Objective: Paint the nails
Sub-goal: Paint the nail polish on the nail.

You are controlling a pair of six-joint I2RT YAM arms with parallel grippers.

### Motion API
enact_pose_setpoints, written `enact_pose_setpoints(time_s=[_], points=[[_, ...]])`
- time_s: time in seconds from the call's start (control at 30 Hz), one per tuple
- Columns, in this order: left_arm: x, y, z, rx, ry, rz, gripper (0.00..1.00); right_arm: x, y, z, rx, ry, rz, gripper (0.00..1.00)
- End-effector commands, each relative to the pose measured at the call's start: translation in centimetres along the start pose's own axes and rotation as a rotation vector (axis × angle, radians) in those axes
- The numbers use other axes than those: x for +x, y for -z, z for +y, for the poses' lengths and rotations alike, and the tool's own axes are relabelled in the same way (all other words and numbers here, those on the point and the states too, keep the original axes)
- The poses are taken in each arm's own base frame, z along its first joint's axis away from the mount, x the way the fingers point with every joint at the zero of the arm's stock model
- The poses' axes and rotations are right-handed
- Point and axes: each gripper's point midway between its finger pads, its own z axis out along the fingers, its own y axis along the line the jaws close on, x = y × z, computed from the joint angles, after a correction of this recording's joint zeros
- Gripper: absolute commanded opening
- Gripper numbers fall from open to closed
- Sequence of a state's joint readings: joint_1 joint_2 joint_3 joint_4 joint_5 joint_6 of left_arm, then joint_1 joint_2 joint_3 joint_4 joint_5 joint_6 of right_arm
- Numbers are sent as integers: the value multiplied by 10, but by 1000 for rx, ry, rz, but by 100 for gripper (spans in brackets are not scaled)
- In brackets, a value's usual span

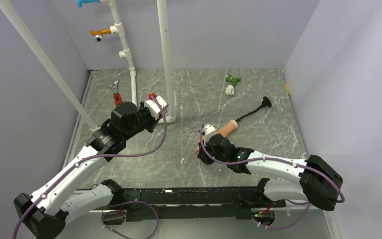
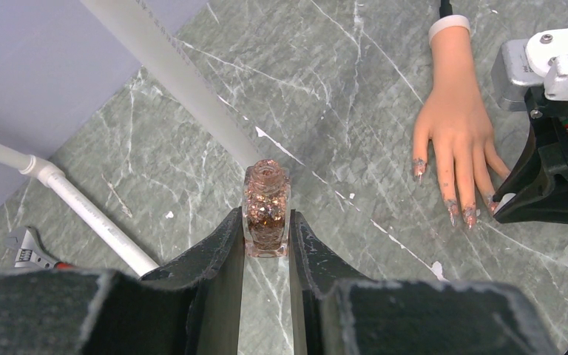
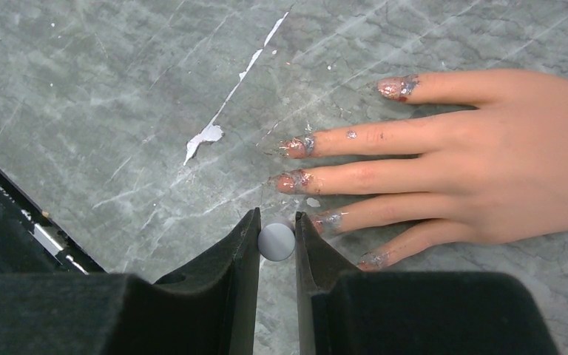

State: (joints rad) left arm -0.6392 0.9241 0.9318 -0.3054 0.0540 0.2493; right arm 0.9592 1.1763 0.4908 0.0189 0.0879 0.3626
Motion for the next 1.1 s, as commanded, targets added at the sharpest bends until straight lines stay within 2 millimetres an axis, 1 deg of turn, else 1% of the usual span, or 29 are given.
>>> enact_pose_setpoints(time_s=[0.0, 0.27, 0.43, 0.53, 1.07], points=[[-24, 6, 8, -29, -13, -66, 0, -17, 2, 4, -2, -1, -55, 0], [-21, 4, 8, -30, -12, -54, 0, -17, 3, -8, 60, -2, -64, 0], [-18, 2, 8, -30, -14, -44, 0, -17, 4, -16, 97, 44, -62, 0], [-18, 1, 8, -29, -14, -43, 0, -18, 5, -15, 93, 47, -64, 0], [-19, 2, 8, -30, -14, -45, 0, -15, 2, 0, 9, 20, -57, 0]])
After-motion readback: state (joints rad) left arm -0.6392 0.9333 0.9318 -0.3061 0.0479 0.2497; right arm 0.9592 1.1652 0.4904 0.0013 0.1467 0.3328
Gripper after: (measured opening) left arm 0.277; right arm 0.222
